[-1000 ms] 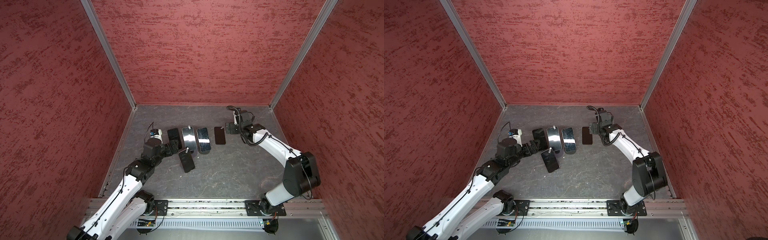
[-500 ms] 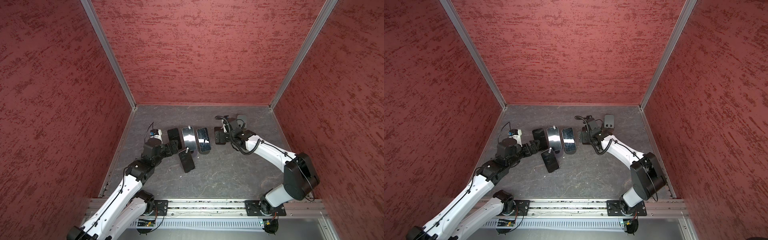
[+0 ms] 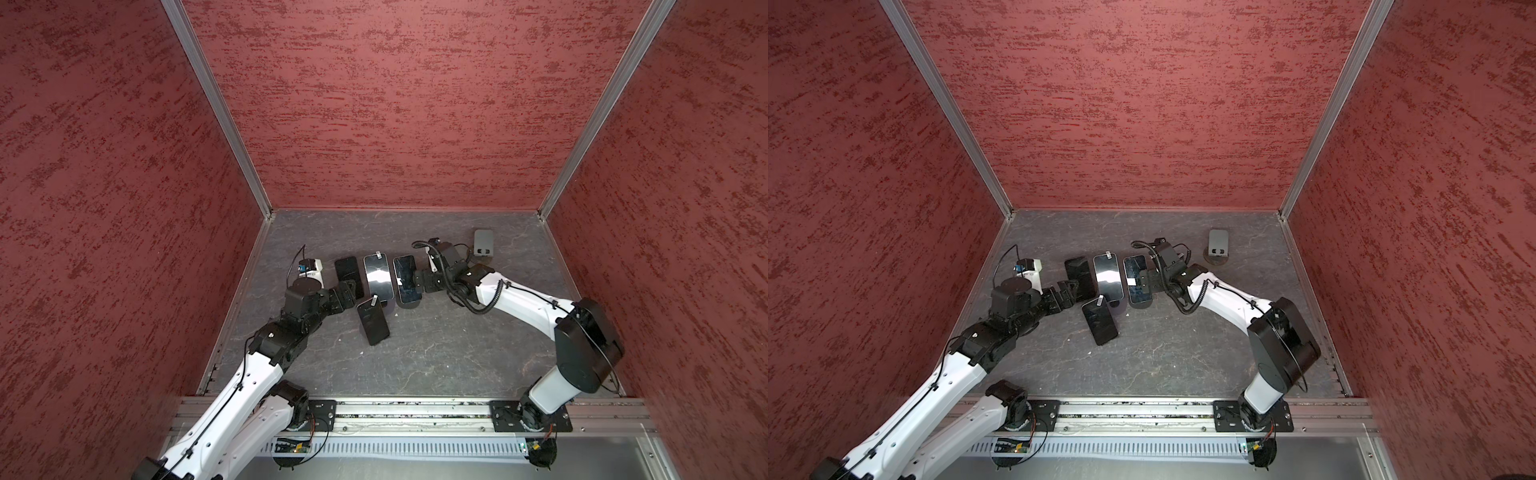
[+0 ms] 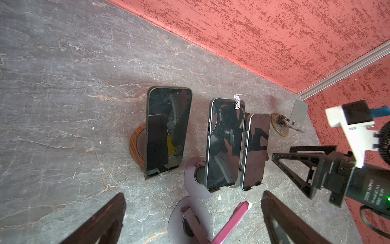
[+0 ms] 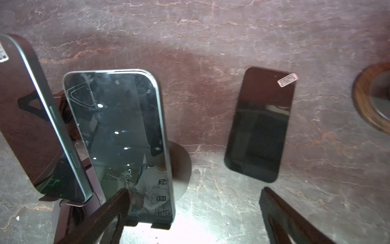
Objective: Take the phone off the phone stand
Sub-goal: 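Move the right gripper back over the phones standing on stands, then close the right gripper on the dark phone standing nearest the right arm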
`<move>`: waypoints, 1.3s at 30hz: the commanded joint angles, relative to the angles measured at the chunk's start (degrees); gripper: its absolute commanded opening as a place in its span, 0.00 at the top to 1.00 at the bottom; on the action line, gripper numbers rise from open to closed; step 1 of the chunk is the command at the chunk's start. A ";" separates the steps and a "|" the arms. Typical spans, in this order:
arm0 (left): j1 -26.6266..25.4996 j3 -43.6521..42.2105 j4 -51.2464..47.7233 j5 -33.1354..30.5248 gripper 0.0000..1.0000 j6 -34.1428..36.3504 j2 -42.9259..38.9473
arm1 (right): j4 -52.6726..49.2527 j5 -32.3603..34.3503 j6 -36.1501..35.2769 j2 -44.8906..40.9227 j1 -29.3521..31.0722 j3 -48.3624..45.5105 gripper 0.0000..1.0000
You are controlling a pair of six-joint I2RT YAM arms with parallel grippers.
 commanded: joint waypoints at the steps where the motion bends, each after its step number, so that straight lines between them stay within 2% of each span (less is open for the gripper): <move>1: -0.29 -0.43 -1.54 -0.29 0.00 -0.37 -1.15 | 0.82 0.02 0.97 0.84 1.35 2.38 0.02; 28: -0.20 -2.62 -2.42 -1.87 0.00 0.35 -4.00 | -0.36 1.67 0.92 9.76 5.86 8.48 0.01; 39: 0.15 -3.00 -1.80 -1.62 0.00 1.06 -3.37 | -1.20 2.30 0.93 12.65 6.12 10.22 0.05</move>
